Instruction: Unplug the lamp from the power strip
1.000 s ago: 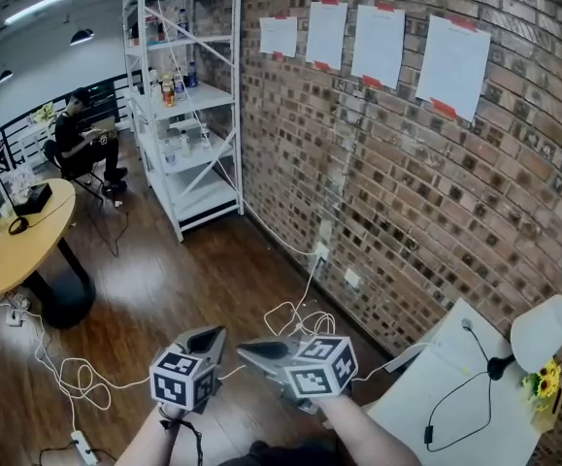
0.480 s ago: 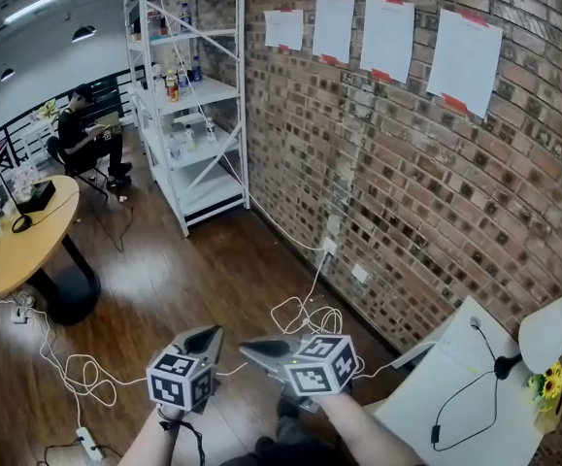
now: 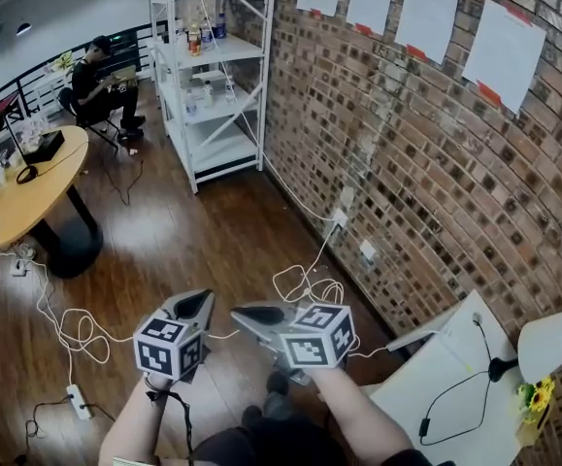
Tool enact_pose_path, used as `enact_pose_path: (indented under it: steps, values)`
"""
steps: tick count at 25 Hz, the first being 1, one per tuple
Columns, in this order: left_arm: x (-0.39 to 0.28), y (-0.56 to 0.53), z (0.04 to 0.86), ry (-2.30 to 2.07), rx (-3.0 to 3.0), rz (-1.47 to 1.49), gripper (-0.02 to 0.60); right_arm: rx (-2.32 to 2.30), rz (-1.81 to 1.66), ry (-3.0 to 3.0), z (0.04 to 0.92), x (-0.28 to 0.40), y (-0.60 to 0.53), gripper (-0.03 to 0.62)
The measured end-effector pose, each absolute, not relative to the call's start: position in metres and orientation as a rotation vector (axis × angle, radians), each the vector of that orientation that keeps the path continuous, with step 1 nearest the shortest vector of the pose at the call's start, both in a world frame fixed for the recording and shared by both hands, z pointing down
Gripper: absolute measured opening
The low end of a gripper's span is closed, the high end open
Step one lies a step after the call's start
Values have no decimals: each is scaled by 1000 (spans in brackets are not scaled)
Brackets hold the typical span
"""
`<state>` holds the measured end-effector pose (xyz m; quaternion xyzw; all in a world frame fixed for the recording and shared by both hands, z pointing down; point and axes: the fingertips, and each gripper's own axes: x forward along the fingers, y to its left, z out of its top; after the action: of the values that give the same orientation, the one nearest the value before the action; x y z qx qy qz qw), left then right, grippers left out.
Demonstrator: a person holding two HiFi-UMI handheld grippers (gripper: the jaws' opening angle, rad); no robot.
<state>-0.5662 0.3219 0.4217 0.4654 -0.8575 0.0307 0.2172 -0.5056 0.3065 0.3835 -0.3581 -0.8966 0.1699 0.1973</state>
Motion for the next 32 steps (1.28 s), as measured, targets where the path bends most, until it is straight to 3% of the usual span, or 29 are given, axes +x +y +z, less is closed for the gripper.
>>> enact_pose_path:
  steps: [32]
  values:
    - [-623,232,445,-2295,1245,187,25,-997,477,-2432,420,-575,219,-15]
